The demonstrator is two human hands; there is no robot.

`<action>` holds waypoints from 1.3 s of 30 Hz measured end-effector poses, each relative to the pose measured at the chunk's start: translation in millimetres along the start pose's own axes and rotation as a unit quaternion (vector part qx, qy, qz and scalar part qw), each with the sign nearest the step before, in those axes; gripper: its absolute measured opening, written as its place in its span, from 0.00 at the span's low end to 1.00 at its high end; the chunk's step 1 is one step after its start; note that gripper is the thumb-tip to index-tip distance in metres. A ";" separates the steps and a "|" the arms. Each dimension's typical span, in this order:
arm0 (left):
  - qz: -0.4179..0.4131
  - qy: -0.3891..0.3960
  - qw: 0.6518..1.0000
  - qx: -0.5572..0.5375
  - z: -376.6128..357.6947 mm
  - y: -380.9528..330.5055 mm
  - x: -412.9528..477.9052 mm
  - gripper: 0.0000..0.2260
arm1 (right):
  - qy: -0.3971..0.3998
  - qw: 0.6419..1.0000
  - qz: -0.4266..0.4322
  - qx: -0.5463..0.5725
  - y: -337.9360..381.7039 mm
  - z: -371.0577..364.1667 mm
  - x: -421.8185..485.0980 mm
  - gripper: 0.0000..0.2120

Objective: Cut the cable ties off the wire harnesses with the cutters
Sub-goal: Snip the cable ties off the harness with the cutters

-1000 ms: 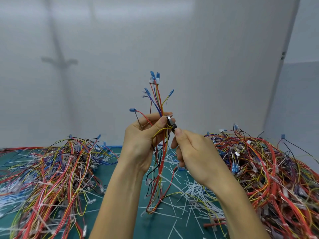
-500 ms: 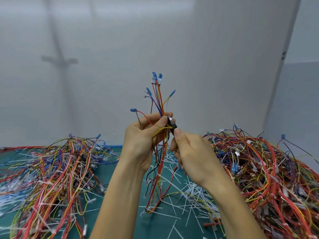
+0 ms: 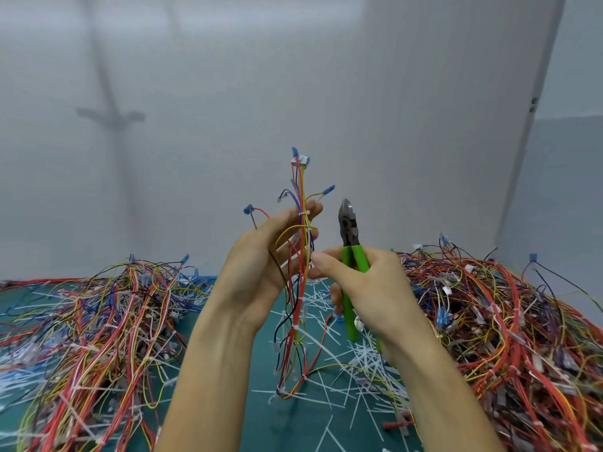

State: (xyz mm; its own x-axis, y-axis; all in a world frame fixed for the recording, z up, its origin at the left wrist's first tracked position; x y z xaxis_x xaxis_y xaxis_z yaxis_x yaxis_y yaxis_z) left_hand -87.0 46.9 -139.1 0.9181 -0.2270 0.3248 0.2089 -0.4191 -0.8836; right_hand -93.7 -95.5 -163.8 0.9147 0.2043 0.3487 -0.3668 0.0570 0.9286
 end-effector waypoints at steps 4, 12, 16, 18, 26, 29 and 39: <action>0.010 0.054 0.996 -0.072 1.5 -1.8 -0.5 0.16 | -0.049 0.998 -0.001 0.030 -4.3 -3.1 2.1 0.05; 0.003 0.057 0.997 -0.056 8.5 0.7 -3.4 0.27 | -0.111 0.991 0.074 -0.014 -2.0 5.0 4.0 0.07; -0.006 0.147 0.986 -0.083 13.0 -0.1 -7.4 0.27 | -0.141 0.983 0.111 -0.037 1.4 9.0 3.2 0.07; -0.012 0.136 0.991 -0.006 10.9 -0.6 -5.7 0.25 | -0.146 0.980 0.126 -0.057 2.4 9.2 2.6 0.07; -0.063 0.092 0.974 0.199 1.7 8.9 0.4 0.32 | -0.136 0.978 0.156 -0.036 2.6 3.2 1.1 0.08; -0.063 0.109 0.978 0.164 4.4 7.6 -1.5 0.26 | -0.133 0.979 0.153 -0.023 2.1 0.2 2.2 0.08; -0.033 0.121 0.976 0.179 8.9 9.5 -3.4 0.14 | -0.164 0.976 0.140 -0.008 -2.3 -1.1 3.7 0.09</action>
State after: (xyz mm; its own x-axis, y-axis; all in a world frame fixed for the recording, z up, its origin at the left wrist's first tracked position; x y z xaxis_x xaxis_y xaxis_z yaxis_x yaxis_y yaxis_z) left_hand -85.1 51.5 -151.6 0.8012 -0.4287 0.4175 0.4093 -0.1163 -0.9049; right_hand -89.7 -93.7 -164.9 0.7821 -0.1095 0.6134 -0.6108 0.0595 0.7895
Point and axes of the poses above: each hand's wrist, its own x-axis towards the middle knuckle, its own z-axis out of the back of the hand, y = z × x, the point moved 1 cm from there along x, towards the middle knuckle, and after that the axes turned 9 degrees about y, right-handed, at the moved point
